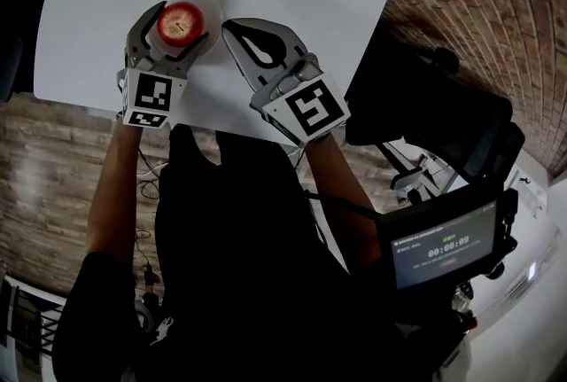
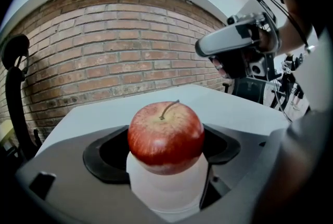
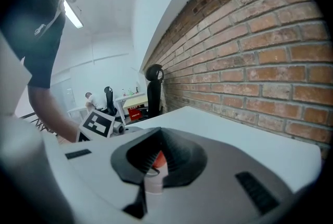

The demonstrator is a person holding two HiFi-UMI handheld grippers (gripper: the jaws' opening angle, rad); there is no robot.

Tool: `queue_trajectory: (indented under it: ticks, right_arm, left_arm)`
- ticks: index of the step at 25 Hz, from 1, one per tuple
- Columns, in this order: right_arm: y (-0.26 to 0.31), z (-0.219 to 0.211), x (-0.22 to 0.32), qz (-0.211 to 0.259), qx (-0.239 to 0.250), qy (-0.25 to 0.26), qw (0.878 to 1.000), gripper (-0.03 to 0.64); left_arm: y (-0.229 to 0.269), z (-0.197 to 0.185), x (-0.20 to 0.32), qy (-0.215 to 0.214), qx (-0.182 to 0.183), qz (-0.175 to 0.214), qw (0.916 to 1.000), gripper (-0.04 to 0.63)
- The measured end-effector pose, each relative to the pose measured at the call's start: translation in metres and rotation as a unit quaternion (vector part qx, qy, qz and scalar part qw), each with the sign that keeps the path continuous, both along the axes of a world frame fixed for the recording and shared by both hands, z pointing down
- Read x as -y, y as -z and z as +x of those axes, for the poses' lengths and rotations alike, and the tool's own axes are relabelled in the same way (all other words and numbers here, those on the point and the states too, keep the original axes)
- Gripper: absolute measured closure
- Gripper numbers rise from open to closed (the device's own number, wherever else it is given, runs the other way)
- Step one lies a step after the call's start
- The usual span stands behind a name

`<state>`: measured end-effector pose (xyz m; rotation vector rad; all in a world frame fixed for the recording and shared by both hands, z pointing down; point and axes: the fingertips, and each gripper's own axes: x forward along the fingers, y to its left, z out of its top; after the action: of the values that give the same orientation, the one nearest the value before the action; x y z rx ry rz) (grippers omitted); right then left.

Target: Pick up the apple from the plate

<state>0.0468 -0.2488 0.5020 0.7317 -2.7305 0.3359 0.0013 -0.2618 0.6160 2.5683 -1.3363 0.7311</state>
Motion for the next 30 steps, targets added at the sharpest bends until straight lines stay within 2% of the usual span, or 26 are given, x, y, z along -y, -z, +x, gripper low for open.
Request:
queue_trajectory:
  ticks: [5,9,14,23,30]
  right_arm:
    - [0.024,-0.008,-0.007,0.014,0.008,-0.001,1.0,0.614]
    - [0.032,-0.005,-0.013,0.002,-0.005,-0.017,1.0,0.614]
    - [0.054,-0.005,-0.015,0.027,0.039,-0.049,0.998,0.614]
    - [0.089,0.002,-0.032,0.052,0.05,-0.078,0.994,0.614]
    - [0.117,-0.007,-0.048,0.074,0.075,-0.093,0.99,0.614]
  left_arm:
    - [0.039,0.0,-0.008,-0.005,-0.016,0.009,0.9998,0.183]
    - [0.062,-0.001,-0.018,-0.011,-0.023,0.016,0.9995,0.183]
    - [0.088,-0.011,-0.023,-0.015,-0.024,0.034,0.999,0.183]
    - [0.131,-0.024,-0.038,-0.019,-0.031,0.052,0.998,0.183]
    - [0.164,-0.025,-0.061,-0.04,-0.054,0.057,0.9961,0.183]
